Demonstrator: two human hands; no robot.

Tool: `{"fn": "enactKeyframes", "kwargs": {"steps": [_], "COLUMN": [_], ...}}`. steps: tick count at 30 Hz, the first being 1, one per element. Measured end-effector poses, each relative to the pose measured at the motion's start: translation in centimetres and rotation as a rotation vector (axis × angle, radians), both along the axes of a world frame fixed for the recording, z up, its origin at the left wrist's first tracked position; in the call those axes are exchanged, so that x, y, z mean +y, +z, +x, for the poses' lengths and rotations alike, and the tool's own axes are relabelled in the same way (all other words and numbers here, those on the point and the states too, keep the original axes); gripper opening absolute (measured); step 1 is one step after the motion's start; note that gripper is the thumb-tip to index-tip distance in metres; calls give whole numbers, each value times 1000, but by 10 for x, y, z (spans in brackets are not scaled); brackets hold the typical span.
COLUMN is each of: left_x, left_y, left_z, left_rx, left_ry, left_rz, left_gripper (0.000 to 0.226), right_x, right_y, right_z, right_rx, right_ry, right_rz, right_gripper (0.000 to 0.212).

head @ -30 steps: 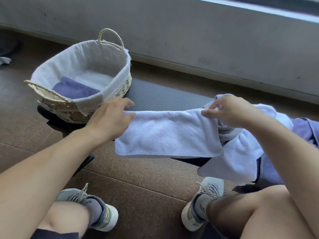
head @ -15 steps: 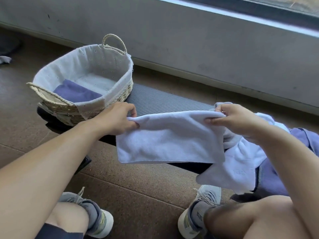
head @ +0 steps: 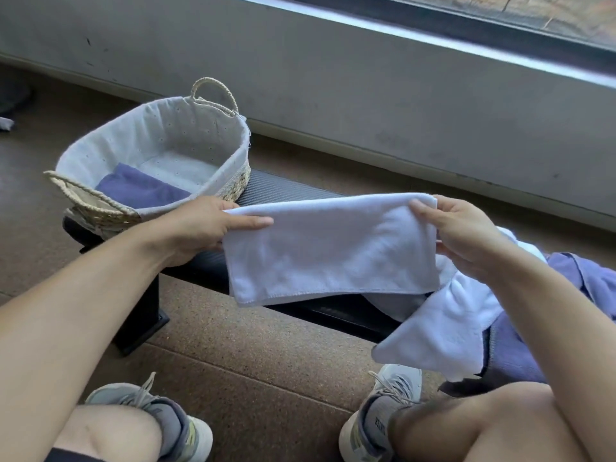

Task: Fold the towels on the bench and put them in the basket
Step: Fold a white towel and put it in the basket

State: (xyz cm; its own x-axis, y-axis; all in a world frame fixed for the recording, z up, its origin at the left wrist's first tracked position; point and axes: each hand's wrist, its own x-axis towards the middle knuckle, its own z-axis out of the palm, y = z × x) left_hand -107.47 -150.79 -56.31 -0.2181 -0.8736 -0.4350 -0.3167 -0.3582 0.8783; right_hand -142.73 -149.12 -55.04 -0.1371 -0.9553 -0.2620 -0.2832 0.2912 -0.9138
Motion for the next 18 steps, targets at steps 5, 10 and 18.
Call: {"fn": "enactKeyframes", "kwargs": {"steps": [5,10,18], "left_x": [-3,-2,1], "left_y": [3,-1,-30], "left_z": [-5,-11,-13], "left_rx": [275,207,-624], "left_ry": [157,187,50], "left_rz": [100,67,-378], "left_gripper": [44,33,54], "right_x": [-2,-3,4], "right_y": [0,2,1], "right_z": [2,3,10], "right_rx": [8,201,537], "right_ry": [-89,-63,52], "right_rz": [-66,-119,31], "right_gripper": [41,72,44]}}
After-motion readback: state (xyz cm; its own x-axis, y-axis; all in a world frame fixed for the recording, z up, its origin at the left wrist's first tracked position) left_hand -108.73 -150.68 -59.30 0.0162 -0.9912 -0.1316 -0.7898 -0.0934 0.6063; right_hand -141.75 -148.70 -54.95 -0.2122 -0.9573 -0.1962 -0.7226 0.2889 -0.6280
